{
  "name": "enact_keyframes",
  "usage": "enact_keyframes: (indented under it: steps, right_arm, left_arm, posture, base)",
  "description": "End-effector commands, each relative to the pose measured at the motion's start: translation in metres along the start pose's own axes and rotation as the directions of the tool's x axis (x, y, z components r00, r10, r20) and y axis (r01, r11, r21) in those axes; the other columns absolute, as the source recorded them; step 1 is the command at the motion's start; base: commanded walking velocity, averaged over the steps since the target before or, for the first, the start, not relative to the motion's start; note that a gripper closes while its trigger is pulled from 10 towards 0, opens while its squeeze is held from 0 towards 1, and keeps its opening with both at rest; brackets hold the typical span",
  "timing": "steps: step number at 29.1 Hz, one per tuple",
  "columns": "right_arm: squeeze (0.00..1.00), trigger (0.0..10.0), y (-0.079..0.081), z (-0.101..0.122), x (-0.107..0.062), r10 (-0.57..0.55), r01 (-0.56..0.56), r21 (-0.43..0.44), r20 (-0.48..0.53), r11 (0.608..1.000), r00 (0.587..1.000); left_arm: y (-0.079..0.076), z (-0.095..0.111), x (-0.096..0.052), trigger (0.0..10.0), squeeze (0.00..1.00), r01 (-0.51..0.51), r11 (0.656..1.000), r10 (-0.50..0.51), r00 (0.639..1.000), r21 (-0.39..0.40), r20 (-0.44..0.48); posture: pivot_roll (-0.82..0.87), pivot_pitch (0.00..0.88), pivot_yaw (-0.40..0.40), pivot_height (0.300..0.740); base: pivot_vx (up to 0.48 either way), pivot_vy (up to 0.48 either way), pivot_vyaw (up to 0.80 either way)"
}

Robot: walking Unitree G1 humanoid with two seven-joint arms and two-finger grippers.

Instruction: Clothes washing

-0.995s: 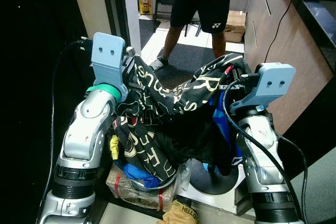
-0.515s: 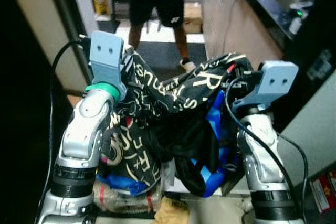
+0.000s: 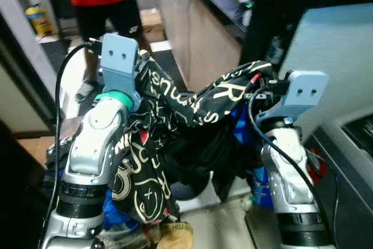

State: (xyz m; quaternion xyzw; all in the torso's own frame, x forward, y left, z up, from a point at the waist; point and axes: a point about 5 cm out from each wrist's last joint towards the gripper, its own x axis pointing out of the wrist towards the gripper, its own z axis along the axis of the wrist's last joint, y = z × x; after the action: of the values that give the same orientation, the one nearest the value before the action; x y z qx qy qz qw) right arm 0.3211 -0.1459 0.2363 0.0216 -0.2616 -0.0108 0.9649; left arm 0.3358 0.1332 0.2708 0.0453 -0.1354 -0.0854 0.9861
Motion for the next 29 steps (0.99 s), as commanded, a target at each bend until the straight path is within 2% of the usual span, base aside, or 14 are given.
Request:
enact_keyframes:
  steps: [1,14,25,26,29]
  right_arm:
    - [0.0,10.0,-0.004,0.01,0.002,-0.023,0.023,0.001,0.047,1.0,0.999]
    - [0.0,10.0,-0.004,0.014,0.004,-0.037,0.037,0.006,0.065,0.999,0.997]
    - [0.0,10.0,-0.003,0.037,0.014,-0.056,0.049,0.047,0.161,0.998,0.985]
    - [0.0,10.0,-0.002,0.045,0.018,-0.056,0.045,0.062,0.193,0.997,0.979]
    - [0.0,10.0,-0.001,0.051,0.021,-0.055,0.04,0.072,0.218,0.997,0.974]
  left_arm:
    - [0.001,0.001,0.001,10.0,0.0,-0.002,1.0,0.002,1.0,0.004,0.006]
    - [0.001,0.005,0.002,10.0,0.0,0.009,1.0,-0.009,1.0,0.006,0.019]
    - [0.001,0.011,0.003,10.0,0.0,0.025,1.0,-0.025,0.998,0.001,0.054]
    - [0.0,0.012,0.003,10.0,0.0,0.027,1.0,-0.027,0.998,-0.001,0.061]
    - [0.0,0.014,0.003,10.0,0.0,0.029,1.0,-0.028,0.997,-0.003,0.067]
  posture:
    - [0.12,0.0,0.082,0.74]
    - [0.12,0.0,0.09,0.74]
    - [0.13,0.0,0.093,0.74]
    - [0.13,0.0,0.092,0.74]
    - [0.13,0.0,0.091,0.74]
  base:
    - [0.0,0.0,-0.8]
    - [0.0,0.0,-0.8]
    - [0.0,0.0,-0.8]
    - [0.0,0.0,-0.8]
    - [0.0,0.0,-0.8]
